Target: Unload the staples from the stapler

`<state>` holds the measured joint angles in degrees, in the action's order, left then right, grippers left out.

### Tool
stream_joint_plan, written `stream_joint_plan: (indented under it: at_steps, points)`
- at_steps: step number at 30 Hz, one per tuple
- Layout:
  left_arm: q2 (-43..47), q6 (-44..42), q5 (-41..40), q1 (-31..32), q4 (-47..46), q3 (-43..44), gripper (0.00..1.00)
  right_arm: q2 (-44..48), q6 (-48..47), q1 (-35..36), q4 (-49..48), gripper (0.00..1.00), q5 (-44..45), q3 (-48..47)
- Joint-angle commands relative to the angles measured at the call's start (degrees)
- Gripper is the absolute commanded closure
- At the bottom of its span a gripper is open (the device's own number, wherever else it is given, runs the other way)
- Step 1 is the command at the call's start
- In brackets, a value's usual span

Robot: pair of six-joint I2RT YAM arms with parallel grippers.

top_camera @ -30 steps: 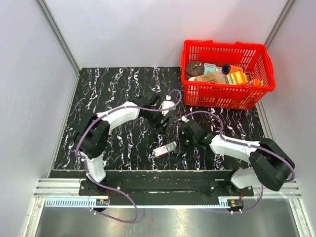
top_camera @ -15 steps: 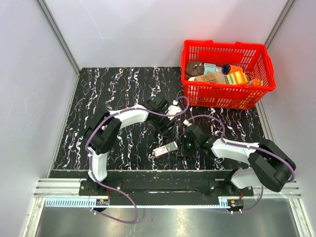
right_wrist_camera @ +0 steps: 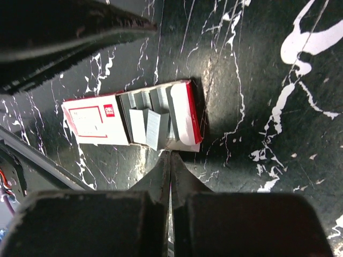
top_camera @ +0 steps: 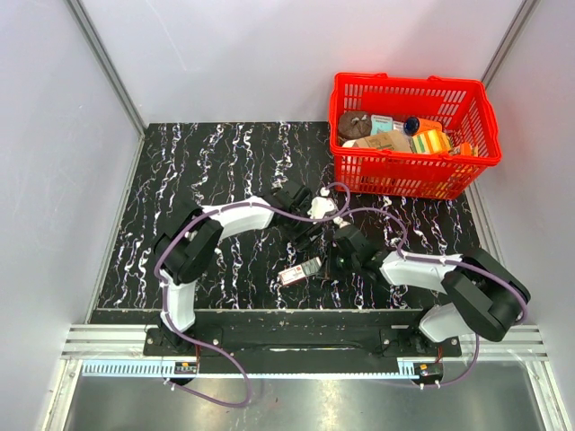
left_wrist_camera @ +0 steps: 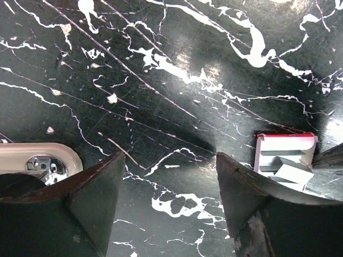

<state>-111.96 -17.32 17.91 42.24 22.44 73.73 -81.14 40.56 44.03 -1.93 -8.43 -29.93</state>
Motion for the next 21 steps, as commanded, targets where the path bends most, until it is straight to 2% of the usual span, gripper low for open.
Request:
stream_joint_plan:
  at_steps: [1,7,21]
  points:
    - [0.34,-0.87,-0.24,1.79,-0.55,-4.82,0.27,-0.42,3.82,-0.26,-6.49,1.0,3.85,1.71]
    - [1.83,-1.13,0.11,3.02,-1.95,-7.99,0.28,1.51,6.81,-0.35,-9.75,1.0,7.98,4.18]
    - [3.24,-0.78,1.6,3.99,-2.93,-11.07,0.28,-0.68,9.01,0.18,-13.71,1.0,8.16,4.71]
